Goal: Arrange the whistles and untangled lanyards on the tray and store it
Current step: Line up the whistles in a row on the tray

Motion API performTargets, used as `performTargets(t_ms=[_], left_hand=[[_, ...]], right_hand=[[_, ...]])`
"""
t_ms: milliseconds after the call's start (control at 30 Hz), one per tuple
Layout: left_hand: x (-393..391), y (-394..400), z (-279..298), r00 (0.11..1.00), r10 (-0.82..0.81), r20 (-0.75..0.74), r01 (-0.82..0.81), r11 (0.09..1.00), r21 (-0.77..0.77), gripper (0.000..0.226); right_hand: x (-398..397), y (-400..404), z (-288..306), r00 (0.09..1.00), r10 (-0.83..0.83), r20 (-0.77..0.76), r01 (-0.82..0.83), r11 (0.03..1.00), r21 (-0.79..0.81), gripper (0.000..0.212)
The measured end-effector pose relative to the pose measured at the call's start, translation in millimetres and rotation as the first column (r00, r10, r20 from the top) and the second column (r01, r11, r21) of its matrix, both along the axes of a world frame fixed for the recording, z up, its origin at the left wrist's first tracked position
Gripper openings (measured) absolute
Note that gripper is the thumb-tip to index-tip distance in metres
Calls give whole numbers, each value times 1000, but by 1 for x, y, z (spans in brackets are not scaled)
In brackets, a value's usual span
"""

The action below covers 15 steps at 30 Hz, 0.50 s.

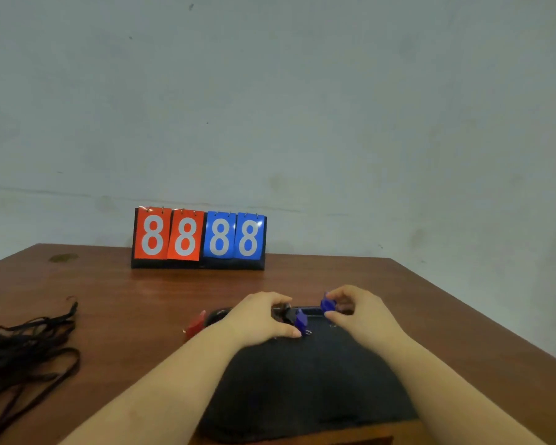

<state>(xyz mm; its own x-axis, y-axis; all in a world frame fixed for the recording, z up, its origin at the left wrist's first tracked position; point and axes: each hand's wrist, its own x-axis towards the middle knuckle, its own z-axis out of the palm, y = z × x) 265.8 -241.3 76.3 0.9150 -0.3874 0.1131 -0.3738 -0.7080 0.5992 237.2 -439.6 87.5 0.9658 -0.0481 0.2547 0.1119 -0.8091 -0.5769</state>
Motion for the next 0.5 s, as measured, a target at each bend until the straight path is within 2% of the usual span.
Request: performTargets(t_ms=[333, 500], left_hand=[[47, -61, -17, 999, -40, 13, 39, 998, 40, 71], [62, -73, -30, 997, -42, 71, 32, 989, 146, 72]], right_hand=[[39, -42, -30, 998, -14, -67, 18, 998, 54, 32], [59, -45, -45, 996, 9, -87, -3, 998, 66, 32]])
